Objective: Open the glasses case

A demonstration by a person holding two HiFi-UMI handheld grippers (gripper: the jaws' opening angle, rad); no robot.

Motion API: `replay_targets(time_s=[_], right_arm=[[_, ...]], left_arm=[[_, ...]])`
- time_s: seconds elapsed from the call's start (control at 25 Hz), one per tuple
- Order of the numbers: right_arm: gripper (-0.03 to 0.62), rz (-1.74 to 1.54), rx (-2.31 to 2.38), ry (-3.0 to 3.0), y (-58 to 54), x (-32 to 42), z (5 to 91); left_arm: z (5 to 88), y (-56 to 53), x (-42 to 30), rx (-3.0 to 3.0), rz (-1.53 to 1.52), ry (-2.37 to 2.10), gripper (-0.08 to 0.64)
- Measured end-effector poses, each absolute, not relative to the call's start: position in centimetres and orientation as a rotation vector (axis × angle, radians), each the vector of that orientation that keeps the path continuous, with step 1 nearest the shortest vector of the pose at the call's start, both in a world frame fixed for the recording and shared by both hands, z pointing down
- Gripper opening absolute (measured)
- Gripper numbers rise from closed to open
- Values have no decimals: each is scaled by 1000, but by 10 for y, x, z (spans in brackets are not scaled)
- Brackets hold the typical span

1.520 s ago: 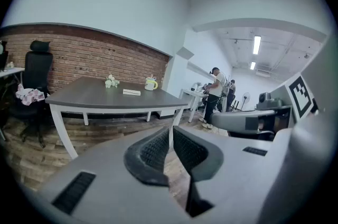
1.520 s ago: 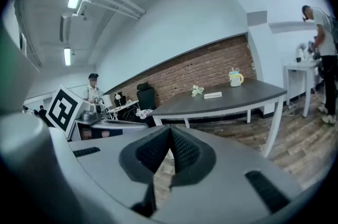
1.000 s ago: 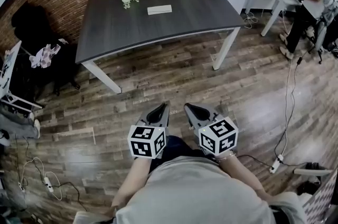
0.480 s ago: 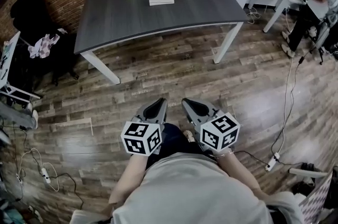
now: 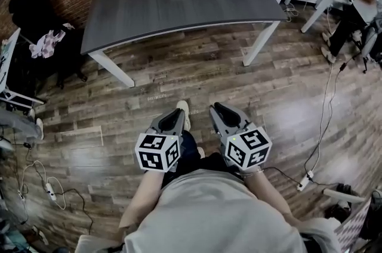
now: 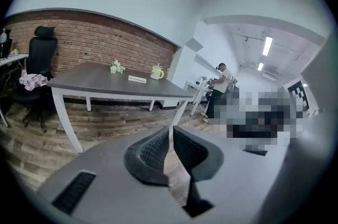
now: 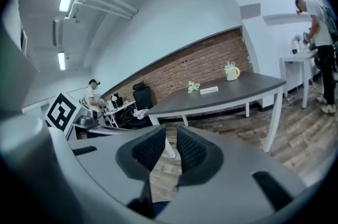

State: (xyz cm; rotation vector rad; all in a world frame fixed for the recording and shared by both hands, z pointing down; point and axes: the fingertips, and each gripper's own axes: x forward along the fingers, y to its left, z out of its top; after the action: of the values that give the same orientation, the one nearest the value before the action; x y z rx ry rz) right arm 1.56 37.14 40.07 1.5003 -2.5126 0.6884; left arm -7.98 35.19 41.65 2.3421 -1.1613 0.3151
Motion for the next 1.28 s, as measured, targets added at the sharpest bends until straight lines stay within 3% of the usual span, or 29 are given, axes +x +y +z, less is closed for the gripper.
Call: replay_targets(time_s=[0.12, 0.32, 0.72, 1.28], right_arm=[[60, 709, 1517, -2497, 356, 19, 405], [131, 735, 1527, -2481, 305, 14, 414], [176, 681, 1473, -2477, 166, -6, 400], [189, 738, 1594, -2434, 52, -13, 389]], left_arm=[[417, 336, -77, 2351, 334, -1142, 40], [426, 290, -81, 2337, 353, -1125, 40], [404, 141, -105, 2383, 323, -1131, 40], [400, 22, -120, 2411, 301, -1058, 40]])
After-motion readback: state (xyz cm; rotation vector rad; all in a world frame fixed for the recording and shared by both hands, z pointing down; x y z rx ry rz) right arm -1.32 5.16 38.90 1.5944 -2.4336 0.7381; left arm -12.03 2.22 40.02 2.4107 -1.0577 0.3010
